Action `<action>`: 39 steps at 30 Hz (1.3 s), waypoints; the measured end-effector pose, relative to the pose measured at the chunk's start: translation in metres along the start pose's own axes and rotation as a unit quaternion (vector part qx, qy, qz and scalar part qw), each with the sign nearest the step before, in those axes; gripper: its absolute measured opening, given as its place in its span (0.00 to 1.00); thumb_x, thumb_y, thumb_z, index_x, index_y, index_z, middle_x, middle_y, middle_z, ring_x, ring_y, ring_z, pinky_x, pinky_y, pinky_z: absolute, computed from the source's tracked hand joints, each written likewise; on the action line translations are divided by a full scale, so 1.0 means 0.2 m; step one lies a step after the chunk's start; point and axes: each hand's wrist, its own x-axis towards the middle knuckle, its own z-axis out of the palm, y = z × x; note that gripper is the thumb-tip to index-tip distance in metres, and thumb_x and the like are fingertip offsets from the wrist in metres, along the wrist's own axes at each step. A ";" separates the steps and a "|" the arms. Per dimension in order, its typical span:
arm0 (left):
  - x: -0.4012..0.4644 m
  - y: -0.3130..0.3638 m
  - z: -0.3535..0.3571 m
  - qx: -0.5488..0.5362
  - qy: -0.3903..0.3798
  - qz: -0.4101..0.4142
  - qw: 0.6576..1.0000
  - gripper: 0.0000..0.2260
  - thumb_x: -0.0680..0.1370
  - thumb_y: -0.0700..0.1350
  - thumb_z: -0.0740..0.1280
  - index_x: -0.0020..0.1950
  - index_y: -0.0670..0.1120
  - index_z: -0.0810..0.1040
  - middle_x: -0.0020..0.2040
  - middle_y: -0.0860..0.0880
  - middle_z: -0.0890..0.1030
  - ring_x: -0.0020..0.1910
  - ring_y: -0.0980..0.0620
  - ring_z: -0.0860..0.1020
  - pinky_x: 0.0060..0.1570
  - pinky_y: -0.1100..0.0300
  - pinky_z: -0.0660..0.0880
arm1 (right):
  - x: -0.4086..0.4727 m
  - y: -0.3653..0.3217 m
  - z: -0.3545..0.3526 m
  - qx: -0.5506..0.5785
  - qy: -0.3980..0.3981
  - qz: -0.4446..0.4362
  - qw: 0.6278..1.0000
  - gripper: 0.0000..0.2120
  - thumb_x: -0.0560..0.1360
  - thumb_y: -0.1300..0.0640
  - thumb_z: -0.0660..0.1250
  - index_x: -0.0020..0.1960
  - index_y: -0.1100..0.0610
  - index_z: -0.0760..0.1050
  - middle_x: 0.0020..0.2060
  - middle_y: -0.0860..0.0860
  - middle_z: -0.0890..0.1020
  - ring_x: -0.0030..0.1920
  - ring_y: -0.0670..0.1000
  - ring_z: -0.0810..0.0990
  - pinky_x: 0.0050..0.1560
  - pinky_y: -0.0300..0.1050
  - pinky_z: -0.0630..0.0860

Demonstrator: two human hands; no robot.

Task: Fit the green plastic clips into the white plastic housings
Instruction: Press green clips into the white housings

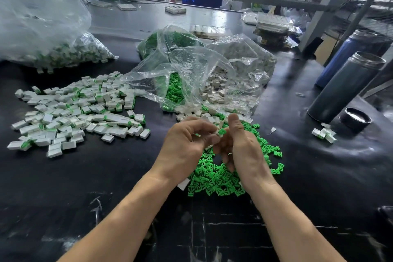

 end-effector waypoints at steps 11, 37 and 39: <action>-0.03 0.05 0.04 -0.064 -0.022 -0.039 0.997 0.05 0.76 0.36 0.75 0.51 0.38 0.85 0.53 0.40 0.84 0.51 0.39 0.84 0.56 0.39 0.80 | -0.01 0.01 0.07 -0.053 0.078 -0.035 0.995 0.31 0.78 0.37 0.46 0.31 0.43 0.82 0.25 0.45 0.81 0.28 0.42 0.79 0.28 0.32 0.71; -0.04 0.08 0.05 -0.034 -0.015 -0.043 0.998 0.04 0.76 0.39 0.75 0.50 0.42 0.86 0.47 0.40 0.86 0.48 0.33 0.83 0.51 0.35 0.79 | 0.02 0.06 0.09 -0.082 0.123 -0.038 0.988 0.27 0.77 0.39 0.47 0.31 0.49 0.76 0.27 0.47 0.80 0.32 0.48 0.80 0.35 0.41 0.69; -0.04 0.08 0.05 -0.034 -0.016 -0.045 0.998 0.03 0.77 0.39 0.75 0.50 0.43 0.86 0.46 0.41 0.86 0.48 0.33 0.83 0.51 0.35 0.80 | 0.02 0.06 0.09 -0.097 0.129 -0.040 0.986 0.27 0.77 0.40 0.47 0.32 0.49 0.77 0.28 0.48 0.80 0.33 0.50 0.81 0.36 0.42 0.70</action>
